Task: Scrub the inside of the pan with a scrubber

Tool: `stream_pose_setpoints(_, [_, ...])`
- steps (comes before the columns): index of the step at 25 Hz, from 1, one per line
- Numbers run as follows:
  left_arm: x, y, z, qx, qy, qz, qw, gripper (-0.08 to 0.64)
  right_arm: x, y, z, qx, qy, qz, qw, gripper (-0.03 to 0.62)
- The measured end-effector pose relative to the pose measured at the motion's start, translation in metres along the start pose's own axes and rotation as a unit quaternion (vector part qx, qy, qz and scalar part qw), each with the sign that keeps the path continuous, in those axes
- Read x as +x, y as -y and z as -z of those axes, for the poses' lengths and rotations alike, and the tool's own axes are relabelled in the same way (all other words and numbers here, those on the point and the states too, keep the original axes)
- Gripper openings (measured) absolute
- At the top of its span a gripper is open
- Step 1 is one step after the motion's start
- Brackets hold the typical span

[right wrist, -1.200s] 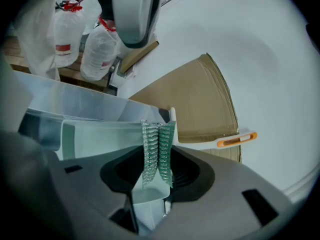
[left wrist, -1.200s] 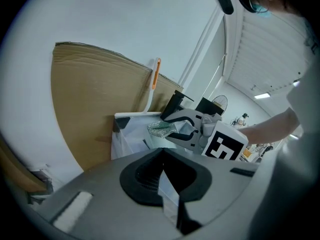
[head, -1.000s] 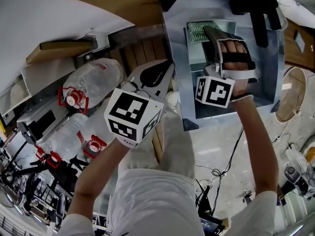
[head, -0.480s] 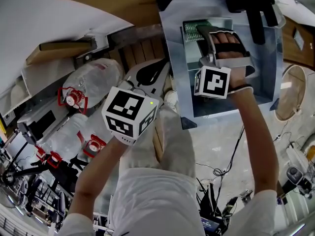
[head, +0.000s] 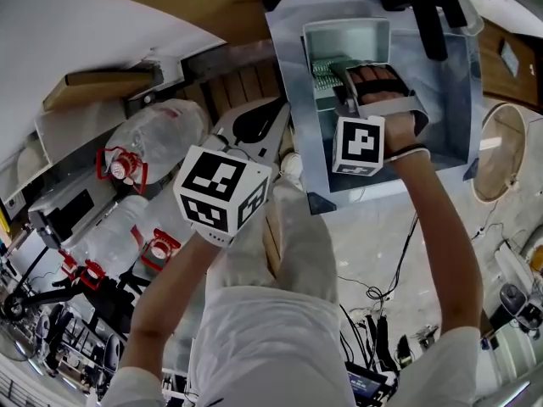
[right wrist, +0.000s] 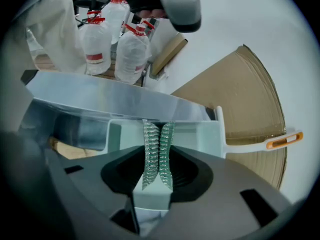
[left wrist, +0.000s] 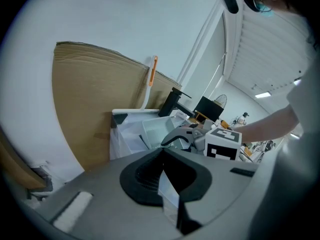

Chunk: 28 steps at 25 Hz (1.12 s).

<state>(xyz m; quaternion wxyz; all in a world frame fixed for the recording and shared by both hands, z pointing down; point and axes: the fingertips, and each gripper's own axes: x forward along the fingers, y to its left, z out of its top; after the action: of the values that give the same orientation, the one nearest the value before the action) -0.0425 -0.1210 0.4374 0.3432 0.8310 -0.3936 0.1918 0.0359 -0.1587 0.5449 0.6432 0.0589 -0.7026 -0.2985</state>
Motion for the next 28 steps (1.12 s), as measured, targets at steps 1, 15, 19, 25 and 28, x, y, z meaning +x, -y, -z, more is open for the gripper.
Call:
stream_pose_setpoints(1, [0.000,0.002,0.002,0.000,0.000,0.001,1.0000,0.005,0.000,-0.008,-0.001,-0.004,0.003,-0.009,1.000,0.130])
stream_pose_setpoints(15, [-0.002,0.022,0.023,-0.008,-0.003,0.011,0.9999,0.005,-0.001,-0.066,-0.006,-0.011,0.030,-0.098,0.995,0.132])
stream_pose_setpoints(19, [0.000,0.027,0.022,-0.006,-0.002,0.014,0.9999,0.005,-0.001,-0.070,-0.006,-0.006,0.033,-0.090,0.995,0.132])
stream_pose_setpoints(25, [0.003,0.033,0.023,0.000,-0.005,0.017,0.9998,0.005,-0.001,-0.072,0.007,-0.006,0.025,-0.075,0.997,0.132])
stream_pose_setpoints(28, [0.003,0.035,0.025,0.000,-0.007,0.017,0.9998,0.005,-0.001,-0.074,0.024,0.000,0.019,-0.071,0.997,0.132])
